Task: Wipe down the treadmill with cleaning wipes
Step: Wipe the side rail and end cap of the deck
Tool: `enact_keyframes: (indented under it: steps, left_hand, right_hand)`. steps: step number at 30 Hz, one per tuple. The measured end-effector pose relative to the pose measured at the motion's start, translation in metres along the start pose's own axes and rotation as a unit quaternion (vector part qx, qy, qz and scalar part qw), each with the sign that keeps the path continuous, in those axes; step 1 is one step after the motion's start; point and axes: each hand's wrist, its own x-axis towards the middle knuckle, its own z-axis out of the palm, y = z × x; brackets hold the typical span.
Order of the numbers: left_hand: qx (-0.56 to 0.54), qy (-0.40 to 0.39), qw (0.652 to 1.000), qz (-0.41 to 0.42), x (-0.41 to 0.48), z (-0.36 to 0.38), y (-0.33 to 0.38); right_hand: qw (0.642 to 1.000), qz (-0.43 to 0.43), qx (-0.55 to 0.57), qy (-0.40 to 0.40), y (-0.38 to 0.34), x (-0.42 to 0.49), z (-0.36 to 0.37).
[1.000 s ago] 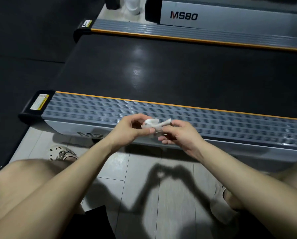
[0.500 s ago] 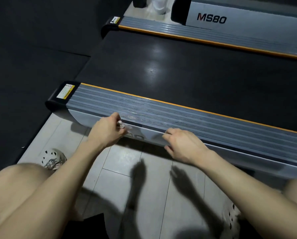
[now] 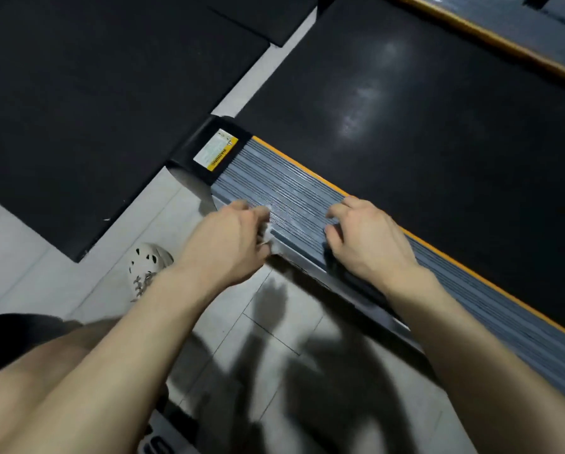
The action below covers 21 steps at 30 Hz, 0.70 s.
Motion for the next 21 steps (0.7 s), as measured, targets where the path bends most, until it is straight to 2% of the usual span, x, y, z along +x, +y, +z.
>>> enact_keyframes:
  steps: [6,11,14,21]
  left_hand:
    - [-0.059,0.004,0.992,-0.115,-0.018,-0.032,-0.094]
    - [-0.077,0.060,0.974,-0.203,0.007,-0.101,-0.192]
    - [-0.073,0.076,0.974,-0.202,0.028,-0.151,-0.243]
    - [0.026,-0.031,0.991,-0.127,0.094,-0.278,-0.342]
  right_hand:
    - [0.998,-0.027,0.044,-0.038,-0.080,0.079,-0.014]
    - [0.998,-0.055,0.013,-0.034,-0.180,0.167,-0.018]
    - [0.997,-0.062,-0.013,-0.039,-0.228,0.207,-0.030]
    - [0.992,-0.034,-0.039,-0.119,-0.289,0.292,-0.103]
